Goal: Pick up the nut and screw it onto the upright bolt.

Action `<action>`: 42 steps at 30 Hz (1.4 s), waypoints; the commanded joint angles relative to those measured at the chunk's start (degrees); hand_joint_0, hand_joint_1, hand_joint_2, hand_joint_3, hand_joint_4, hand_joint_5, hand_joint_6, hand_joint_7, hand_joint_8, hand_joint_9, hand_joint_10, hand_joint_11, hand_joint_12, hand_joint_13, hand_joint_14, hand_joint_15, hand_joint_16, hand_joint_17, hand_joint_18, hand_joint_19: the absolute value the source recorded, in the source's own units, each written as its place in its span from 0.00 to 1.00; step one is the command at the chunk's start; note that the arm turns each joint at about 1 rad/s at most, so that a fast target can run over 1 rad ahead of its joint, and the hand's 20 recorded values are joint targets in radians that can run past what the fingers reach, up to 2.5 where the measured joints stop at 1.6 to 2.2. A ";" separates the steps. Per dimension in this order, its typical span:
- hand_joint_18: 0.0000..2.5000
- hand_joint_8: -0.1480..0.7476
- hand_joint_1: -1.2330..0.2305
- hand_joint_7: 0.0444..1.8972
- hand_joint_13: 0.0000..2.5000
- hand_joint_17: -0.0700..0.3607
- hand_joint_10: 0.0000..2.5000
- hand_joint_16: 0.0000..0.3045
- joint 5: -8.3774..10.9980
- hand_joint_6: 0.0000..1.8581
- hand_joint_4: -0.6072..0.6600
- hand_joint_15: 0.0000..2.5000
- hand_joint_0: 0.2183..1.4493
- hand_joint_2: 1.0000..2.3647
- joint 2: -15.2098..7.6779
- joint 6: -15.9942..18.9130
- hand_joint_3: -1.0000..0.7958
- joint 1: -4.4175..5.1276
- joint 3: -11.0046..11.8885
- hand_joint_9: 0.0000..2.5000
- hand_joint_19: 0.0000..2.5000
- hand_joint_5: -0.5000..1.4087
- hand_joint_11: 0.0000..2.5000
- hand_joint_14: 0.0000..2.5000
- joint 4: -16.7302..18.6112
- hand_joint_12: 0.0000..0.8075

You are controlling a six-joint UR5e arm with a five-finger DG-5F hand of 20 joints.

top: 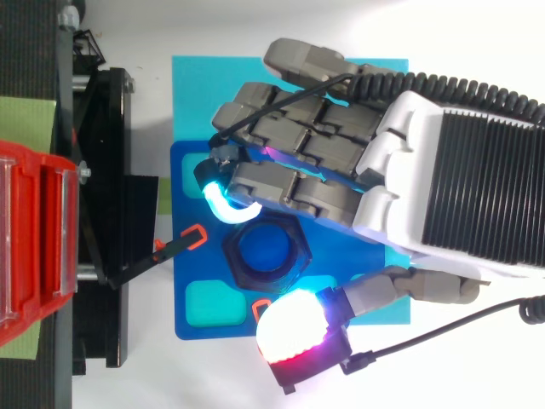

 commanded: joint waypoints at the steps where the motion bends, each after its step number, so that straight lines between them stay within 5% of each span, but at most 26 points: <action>1: 0.11 0.45 0.67 0.64 0.21 0.35 0.00 0.12 -0.02 0.27 0.68 0.00 0.23 0.00 -0.03 0.00 0.28 0.02 -0.03 0.22 0.01 0.20 0.00 0.00 -0.17 0.35; 25: 0.14 0.46 0.67 0.70 0.24 0.34 0.00 0.11 -0.63 0.28 0.67 0.00 0.23 0.00 0.14 -0.09 0.28 -2.79 0.32 0.27 0.03 0.22 0.00 0.00 -6.59 0.33; 33: 0.13 0.45 0.70 0.48 0.23 0.35 0.00 0.12 -4.15 0.27 0.67 0.00 0.21 0.00 0.05 -1.76 0.28 -4.19 5.86 0.24 0.02 0.19 0.00 0.00 -10.63 0.35; 42: 0.10 0.42 0.75 0.35 0.20 0.36 0.00 0.13 -7.49 0.27 0.62 0.00 0.21 0.00 0.05 -3.96 0.28 -5.42 7.09 0.23 0.01 0.17 0.00 0.00 -9.22 0.35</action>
